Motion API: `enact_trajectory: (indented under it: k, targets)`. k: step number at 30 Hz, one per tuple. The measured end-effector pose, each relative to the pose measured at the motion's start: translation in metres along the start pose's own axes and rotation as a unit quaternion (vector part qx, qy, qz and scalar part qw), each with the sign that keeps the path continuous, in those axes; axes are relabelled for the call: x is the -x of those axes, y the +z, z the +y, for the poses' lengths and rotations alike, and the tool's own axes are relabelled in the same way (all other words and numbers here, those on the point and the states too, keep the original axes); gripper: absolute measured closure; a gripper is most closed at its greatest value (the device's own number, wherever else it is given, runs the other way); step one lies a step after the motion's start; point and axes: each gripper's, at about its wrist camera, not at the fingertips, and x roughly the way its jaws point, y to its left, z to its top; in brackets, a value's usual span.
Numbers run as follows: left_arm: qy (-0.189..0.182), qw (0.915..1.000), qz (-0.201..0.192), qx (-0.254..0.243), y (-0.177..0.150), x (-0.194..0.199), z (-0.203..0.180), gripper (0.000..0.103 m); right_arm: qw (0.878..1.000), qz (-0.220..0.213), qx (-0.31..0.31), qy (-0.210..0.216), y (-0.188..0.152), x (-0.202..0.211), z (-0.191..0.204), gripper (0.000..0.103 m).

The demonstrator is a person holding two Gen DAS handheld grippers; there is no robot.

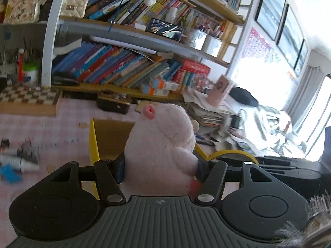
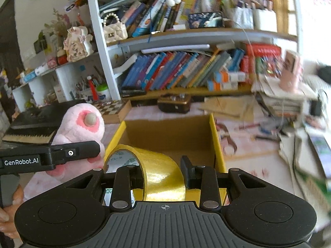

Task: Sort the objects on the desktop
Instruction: 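Lower pig and tape into the yellow box and open both tools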

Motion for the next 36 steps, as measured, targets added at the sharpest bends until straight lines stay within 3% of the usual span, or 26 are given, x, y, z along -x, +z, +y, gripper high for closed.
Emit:
enact_trajectory:
  k: [4, 9, 15, 20, 26, 29, 32, 33, 36]
  targets:
    - [0.033, 0.9991, 0.022, -0.012, 0.011, -0.042, -0.002, 0.044, 0.999, 0.021, 0.034, 0.003, 0.015, -0.046, -0.016, 0.072]
    - [0.066, 0.9942, 0.076, -0.037, 0.011, -0.098, -0.002, 0.044, 0.991, 0.083, 0.104, 0.012, 0.024, -0.109, -0.023, 0.071]
    - [0.1, 0.9796, 0.155, -0.079, 0.011, -0.164, 0.001, 0.044, 0.969, 0.159, 0.187, 0.024, 0.029, -0.17, -0.019, 0.072]
    - [0.133, 0.9657, 0.191, -0.117, 0.007, -0.191, 0.0, 0.043, 0.95, 0.215, 0.222, 0.037, 0.031, -0.206, -0.019, 0.071]
    - [0.155, 0.9556, 0.207, -0.142, 0.007, -0.203, -0.006, 0.041, 0.937, 0.242, 0.25, 0.035, 0.024, -0.226, -0.018, 0.068]
    - [0.159, 0.9541, 0.204, -0.152, 0.006, -0.202, -0.008, 0.036, 0.939, 0.237, 0.247, 0.036, 0.024, -0.226, -0.021, 0.067]
    - [0.16, 0.9555, 0.184, -0.166, 0.008, -0.194, -0.013, 0.019, 0.942, 0.227, 0.243, 0.04, 0.029, -0.223, -0.02, 0.062]
    - [0.16, 0.9557, 0.174, -0.175, 0.008, -0.19, -0.016, 0.018, 0.943, 0.223, 0.244, 0.04, 0.03, -0.22, -0.02, 0.06]
    - [0.159, 0.9548, 0.148, -0.203, 0.011, -0.176, -0.027, 0.013, 0.947, 0.203, 0.244, 0.042, 0.034, -0.209, -0.019, 0.049]
